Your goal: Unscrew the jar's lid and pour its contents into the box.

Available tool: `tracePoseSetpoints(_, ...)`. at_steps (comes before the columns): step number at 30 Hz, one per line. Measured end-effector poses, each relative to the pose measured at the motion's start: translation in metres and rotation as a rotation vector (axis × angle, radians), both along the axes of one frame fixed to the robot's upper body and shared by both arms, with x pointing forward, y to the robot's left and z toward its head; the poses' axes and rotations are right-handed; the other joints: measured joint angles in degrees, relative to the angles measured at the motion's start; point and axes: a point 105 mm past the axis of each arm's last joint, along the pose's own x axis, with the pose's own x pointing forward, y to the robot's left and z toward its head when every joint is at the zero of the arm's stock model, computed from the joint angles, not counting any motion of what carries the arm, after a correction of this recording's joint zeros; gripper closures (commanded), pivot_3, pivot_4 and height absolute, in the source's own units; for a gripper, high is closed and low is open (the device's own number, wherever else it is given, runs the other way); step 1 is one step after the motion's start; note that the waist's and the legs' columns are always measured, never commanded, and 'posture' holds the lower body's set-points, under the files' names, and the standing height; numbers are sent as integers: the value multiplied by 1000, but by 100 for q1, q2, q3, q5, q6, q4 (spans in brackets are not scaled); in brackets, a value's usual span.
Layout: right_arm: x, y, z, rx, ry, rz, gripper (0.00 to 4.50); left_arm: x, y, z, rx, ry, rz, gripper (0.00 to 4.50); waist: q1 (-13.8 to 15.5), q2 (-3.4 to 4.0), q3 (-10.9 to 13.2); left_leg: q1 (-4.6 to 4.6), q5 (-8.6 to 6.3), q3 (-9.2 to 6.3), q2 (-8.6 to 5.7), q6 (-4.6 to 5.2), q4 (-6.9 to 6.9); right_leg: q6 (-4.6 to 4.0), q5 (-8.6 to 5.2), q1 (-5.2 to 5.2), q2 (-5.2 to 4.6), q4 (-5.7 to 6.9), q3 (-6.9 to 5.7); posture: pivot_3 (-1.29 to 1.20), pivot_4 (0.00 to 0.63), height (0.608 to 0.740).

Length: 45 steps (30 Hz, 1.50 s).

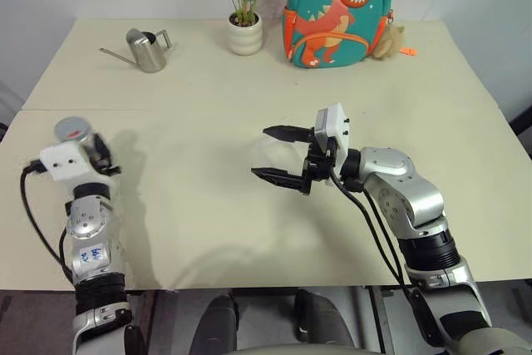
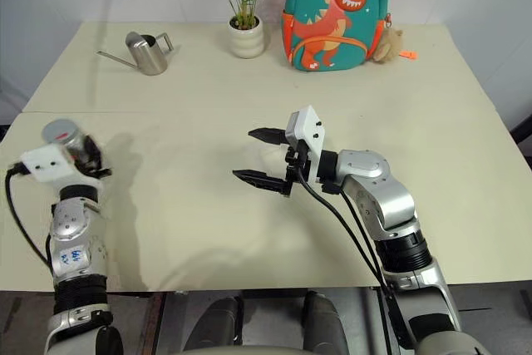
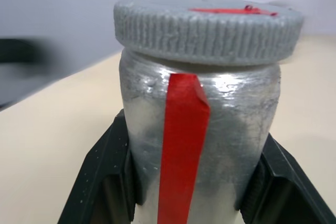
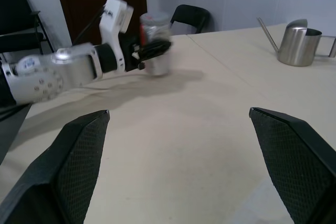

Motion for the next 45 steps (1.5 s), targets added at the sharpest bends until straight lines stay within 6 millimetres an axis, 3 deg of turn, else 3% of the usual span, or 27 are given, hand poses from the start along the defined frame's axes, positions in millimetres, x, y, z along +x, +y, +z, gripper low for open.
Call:
tracePoseSetpoints(3,2,-5,12,2,-8,-21,0,-1,-33,31,85,-2,-315,2580,-39,1,1,0,-1,2,0,1,-5,0,0,-2,1,4,3,0,150,740)
tracePoseSetpoints(6,9,-3,29,-39,-36,-58,0,-7,-69,40,158,86,-641,2580,-117,3,2,0,-5,3,1,10,-8,-2,-1,-4,3,4,5,0,150,740)
tracePoseSetpoints(11,11,18,59,-20,-46,-61,0,-31,-137,24,260,217,-1137,2580,-187,6,3,1,-6,6,8,13,-18,-4,-4,-10,12,5,10,0,150,740)
tracePoseSetpoints(16,4,41,54,-40,17,-16,0,-35,-166,17,282,223,-1274,2580,-188,6,3,-9,-6,8,8,12,-13,-2,-6,-17,12,4,12,0,150,740)
tracePoseSetpoints(26,-10,61,38,-81,63,38,0,-37,-180,13,263,208,-1334,2580,-168,6,3,-8,-13,8,8,26,-6,-1,-6,-18,12,16,15,0,150,740)
tracePoseSetpoints(35,-8,59,40,-60,71,15,0,-34,-178,15,274,189,-1316,2580,-145,6,3,-7,-12,8,8,27,-7,-1,-6,-18,12,15,16,0,150,740)
tracePoseSetpoints(41,-5,56,45,-17,87,0,1949,-34,-178,14,278,186,-1319,2580,-137,6,3,-7,-12,8,8,27,-6,-1,-6,-18,12,16,16,0,150,740)
tracePoseSetpoints(45,-5,55,44,-14,94,-1,1962,-34,-178,12,272,188,-1323,2580,-140,6,3,-7,-12,8,8,27,-6,-1,-6,-18,13,17,16,0,150,740)
